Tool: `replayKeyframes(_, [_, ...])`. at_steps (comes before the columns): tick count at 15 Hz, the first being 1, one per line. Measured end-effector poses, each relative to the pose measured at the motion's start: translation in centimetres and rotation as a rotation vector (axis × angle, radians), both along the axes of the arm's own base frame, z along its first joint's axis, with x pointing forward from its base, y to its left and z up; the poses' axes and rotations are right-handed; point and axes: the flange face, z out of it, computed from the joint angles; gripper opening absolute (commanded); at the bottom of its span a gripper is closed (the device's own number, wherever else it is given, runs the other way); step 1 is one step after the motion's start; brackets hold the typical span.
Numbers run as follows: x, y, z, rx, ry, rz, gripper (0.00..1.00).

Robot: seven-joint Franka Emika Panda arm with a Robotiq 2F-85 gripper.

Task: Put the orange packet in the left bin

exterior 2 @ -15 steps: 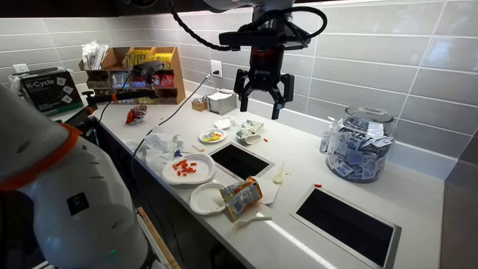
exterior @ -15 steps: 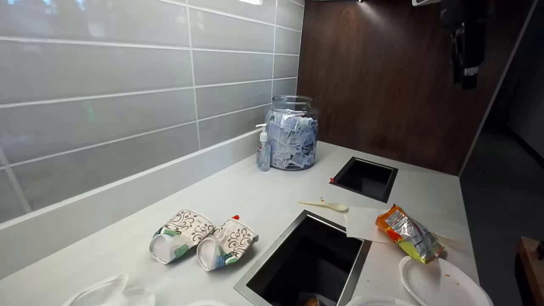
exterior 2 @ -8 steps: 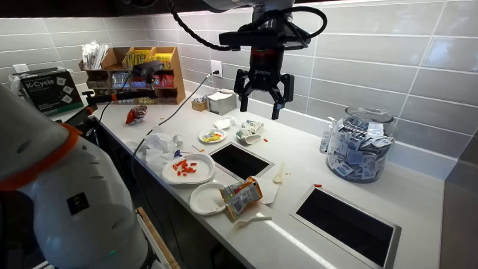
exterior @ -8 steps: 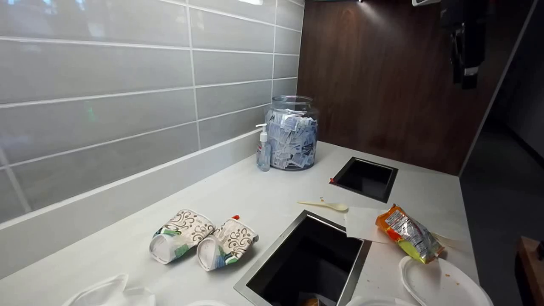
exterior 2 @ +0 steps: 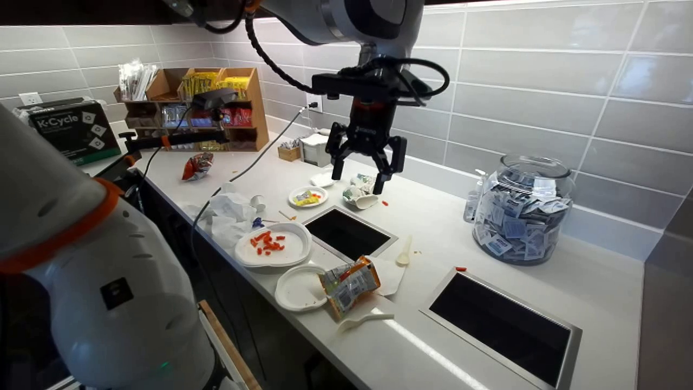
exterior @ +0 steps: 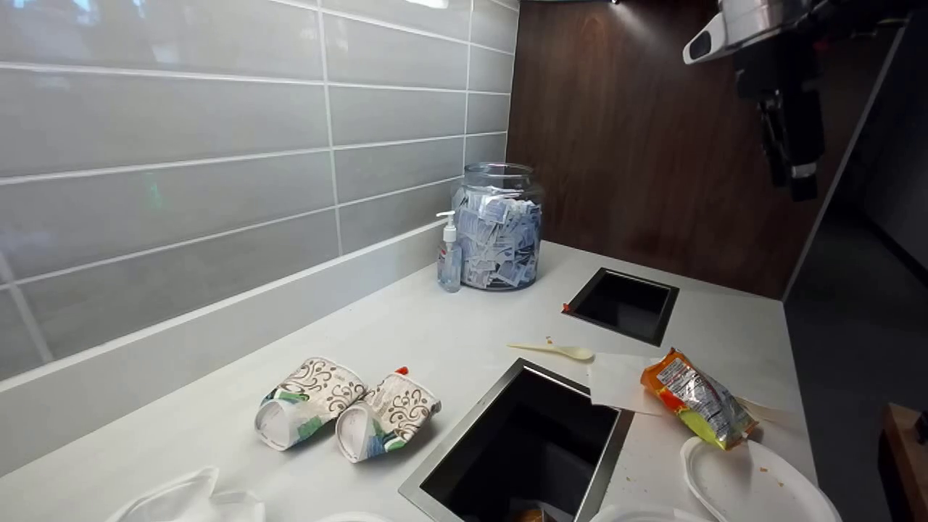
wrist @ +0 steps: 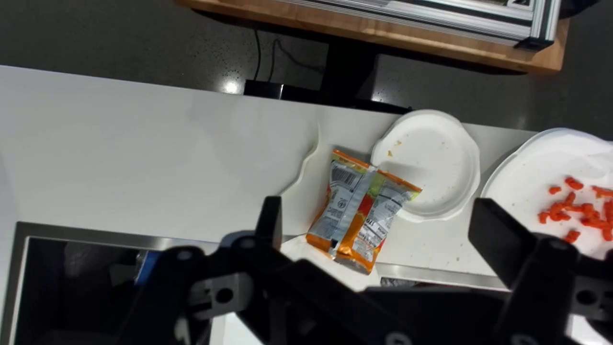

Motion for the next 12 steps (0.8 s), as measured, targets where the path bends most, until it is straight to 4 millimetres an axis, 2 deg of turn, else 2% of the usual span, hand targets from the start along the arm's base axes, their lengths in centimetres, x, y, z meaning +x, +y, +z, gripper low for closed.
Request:
replayKeyframes(3, [0.4,2.5,-3.8,-0.006,0.022,0.006,1.0])
replayKeyframes(7, [1.4,4.3,-7.4,-0.015,-0.129,0.009,1.0])
replayKeyframes(8, [1.4,4.3,-7.8,-0.015,-0.134,0.01,1.0])
replayKeyframes(12, [1.6,4.3,-7.5,-0.015,-0.141,0.01,1.0])
